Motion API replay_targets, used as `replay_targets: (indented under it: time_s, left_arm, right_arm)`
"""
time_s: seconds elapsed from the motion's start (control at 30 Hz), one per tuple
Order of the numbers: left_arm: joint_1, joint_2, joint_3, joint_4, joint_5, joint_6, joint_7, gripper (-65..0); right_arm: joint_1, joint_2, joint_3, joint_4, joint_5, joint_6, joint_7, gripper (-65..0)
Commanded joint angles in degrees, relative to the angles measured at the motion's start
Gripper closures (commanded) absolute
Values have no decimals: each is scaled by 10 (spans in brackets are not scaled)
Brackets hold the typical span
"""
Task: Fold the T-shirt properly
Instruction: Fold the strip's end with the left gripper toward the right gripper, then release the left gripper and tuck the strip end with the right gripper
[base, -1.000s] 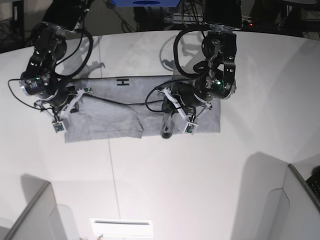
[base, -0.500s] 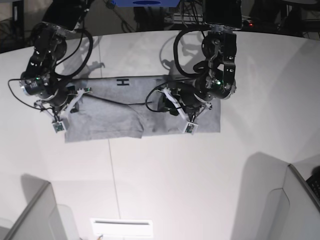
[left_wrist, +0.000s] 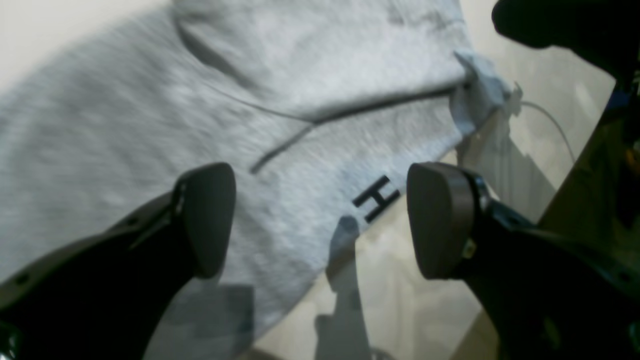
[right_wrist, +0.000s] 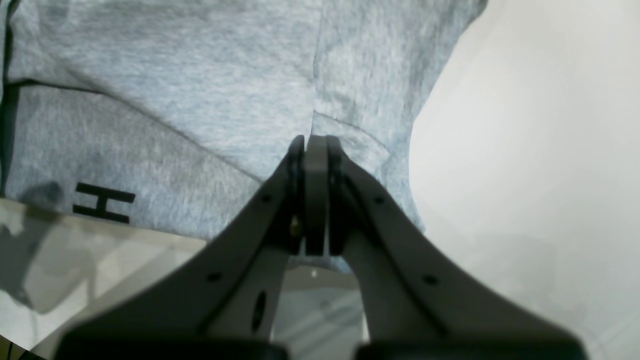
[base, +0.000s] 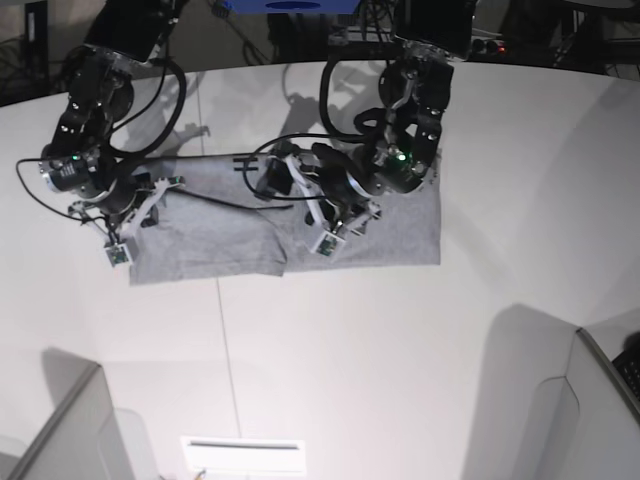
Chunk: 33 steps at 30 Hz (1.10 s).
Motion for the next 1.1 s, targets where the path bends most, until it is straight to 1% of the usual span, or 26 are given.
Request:
replay_targets:
  time_s: [0.0, 0.03, 0.07, 0.1, 0.13, 0.17, 0.2, 0.23, 0.27, 0.33, 0.37, 0.4, 0.47, 0.5, 0.57, 0.6, 0.63, 0.67, 0.7, 0.77, 0.83, 0.93, 1.07]
  left_arm:
    - [-2, 4, -16, 29, -7, -4, -11, -517]
    - [1, 3, -40, 48, -7, -4, -10, -513]
    - [15, -1, -70, 66, -7, -4, -10, -490]
    - [27, -6, -95, 82, -7, -4, -10, -444]
    - [39, -9, -123, 95, -7, -5, -10, -370]
    - [49, -18, -151, 103, -7, -5, -10, -273]
    - [59, -29, -175, 103, -7, -6, -10, -166]
    - [68, -39, -200, 102, -7, -6, -10, -44]
    - [76, -48, -222, 102, -7, -6, -11, 0]
    - [98, -62, -275, 101, -7, -7, -12, 0]
    - [106, -67, -304, 102, -7, -10, -14, 0]
    - [111, -74, -334, 102, -7, -21, -14, 0]
    - [121, -79, -392, 102, -7, -65, -14, 0]
    - [125, -79, -424, 102, -7, -90, -14, 0]
    - [128, -75, -485, 101, -7, -138, -14, 0]
    - [129, -75, -506, 101, -7, -151, -13, 0]
    - [129, -75, -525, 100, -5, -159, -13, 0]
    - [129, -75, -541, 99, -3, -159, -13, 0]
    - [132, -75, -555, 98, -3, -159, -13, 0]
    - [139, -77, -571, 97, -5, -159, -13, 0]
    - [141, -78, -579, 97, -5, -159, -13, 0]
    - [144, -79, -581, 97, -3, -159, -13, 0]
    - [144, -77, -581, 97, -3, -159, -13, 0]
  right_arm:
    - [9, 5, 1, 10, 5, 0, 9, 0]
    - [8, 5, 1, 10, 5, 0, 9, 0]
    - [7, 5, 1, 10, 5, 0, 9, 0]
    - [6, 5, 1, 11, 5, 0, 10, 0]
    - [5, 5, 1, 12, 5, 0, 11, 0]
    - [5, 6, 2, 12, 5, 0, 11, 0]
    - [5, 7, 2, 11, 5, 0, 12, 0]
    - [8, 9, 5, 11, 5, 0, 12, 0]
    - [10, 9, 14, 11, 5, 0, 11, 0]
    - [22, 5, 48, 9, 7, 0, 9, 0]
    - [31, 5, 63, 6, 20, 0, 7, 0]
    - [38, 5, 79, -5, 40, 0, -7, 0]
    - [63, 11, 117, -35, 98, 0, -56, 0]
    - [78, 17, 145, -63, 129, 0, -84, -75]
    - [105, 43, 188, -136, 199, 0, -126, -312]
    - [113, 54, 203, -172, 234, 0, -132, -401]
    - [119, 66, 214, -209, 269, 0, -133, -468]
    - [122, 80, 222, -251, 307, 0, -132, -510]
    - [130, 95, 223, -287, 336, 0, -132, -525]
    - [143, 118, 221, -347, 371, 0, -122, -513]
    - [158, 131, 215, -383, 365, 0, -94, -498]
    - [166, 151, 166, -414, 345, 0, -56, -495]
    - [154, 155, 90, -418, 342, 0, -40, -495]
